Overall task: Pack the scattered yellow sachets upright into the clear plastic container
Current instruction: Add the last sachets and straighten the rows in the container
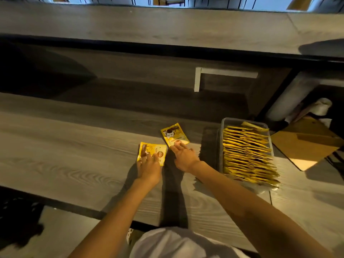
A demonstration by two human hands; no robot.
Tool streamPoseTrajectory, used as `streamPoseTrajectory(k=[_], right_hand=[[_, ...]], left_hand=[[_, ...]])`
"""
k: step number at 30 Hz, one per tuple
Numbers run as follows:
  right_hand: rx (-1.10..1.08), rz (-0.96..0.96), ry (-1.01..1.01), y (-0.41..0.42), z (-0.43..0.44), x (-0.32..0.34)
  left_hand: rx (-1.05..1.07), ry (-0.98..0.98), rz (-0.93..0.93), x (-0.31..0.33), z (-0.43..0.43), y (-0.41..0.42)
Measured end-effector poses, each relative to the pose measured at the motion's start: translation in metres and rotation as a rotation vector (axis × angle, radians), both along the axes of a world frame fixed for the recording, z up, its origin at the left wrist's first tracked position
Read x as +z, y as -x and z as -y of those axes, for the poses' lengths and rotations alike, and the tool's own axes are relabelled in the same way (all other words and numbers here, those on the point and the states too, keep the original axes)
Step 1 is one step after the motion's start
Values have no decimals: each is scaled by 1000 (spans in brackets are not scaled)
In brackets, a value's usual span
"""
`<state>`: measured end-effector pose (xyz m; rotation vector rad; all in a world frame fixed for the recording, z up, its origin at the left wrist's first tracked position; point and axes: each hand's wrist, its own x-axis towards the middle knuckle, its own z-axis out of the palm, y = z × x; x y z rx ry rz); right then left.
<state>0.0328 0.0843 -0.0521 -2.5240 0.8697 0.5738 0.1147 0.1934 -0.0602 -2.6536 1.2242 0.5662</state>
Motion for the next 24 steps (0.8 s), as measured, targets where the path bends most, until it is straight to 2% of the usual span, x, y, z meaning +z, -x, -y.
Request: streamPoseTrajectory(k=[3, 5, 8, 11, 16, 20, 24], right_hand=[[-162, 104, 72, 21, -7, 8], [-313, 192, 65, 36, -12, 15], [-399, 273, 68, 52, -17, 15], [-470, 344, 33, 53, -16, 3], [-577, 182, -98, 46, -10, 2], [-714, 237, -140, 45, -10, 4], [-646, 261, -28, 46, -14, 6]], left_hand=[[-71, -30, 31, 1, 8, 9], [-66, 6, -46, 3, 14, 14], [-11, 200, -103, 3, 16, 16], [-72, 339, -79, -2, 18, 11], [-152, 143, -152, -9, 25, 2], [-62, 210, -135, -8, 24, 3], [2, 154, -200, -2, 25, -1]])
